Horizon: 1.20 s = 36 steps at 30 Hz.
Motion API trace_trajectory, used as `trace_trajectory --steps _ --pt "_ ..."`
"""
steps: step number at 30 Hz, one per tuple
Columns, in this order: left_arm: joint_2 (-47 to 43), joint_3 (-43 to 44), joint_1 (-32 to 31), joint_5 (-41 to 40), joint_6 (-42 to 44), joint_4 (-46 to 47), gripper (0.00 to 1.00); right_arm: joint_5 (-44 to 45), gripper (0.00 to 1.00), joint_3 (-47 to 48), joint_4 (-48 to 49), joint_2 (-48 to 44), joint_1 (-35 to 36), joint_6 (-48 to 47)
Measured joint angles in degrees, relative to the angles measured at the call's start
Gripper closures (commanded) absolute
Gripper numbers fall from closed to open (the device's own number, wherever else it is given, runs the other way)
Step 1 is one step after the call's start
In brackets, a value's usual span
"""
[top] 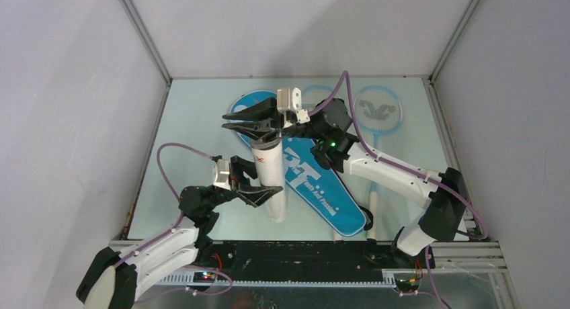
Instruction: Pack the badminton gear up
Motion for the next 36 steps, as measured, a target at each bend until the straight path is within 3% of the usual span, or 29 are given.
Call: trace_trajectory --steps 14,36 --pt "0.8 0.0 0.0 -0.6 0.0 2.2 0.63 2.0 0.61 0.8 -4.4 -1.7 0.0 -3.6" --pt "1.1 0.0 0.0 -0.2 3.4 3.5 0.65 6.0 0.5 8.9 -10.9 -1.7 0.5 -4.5"
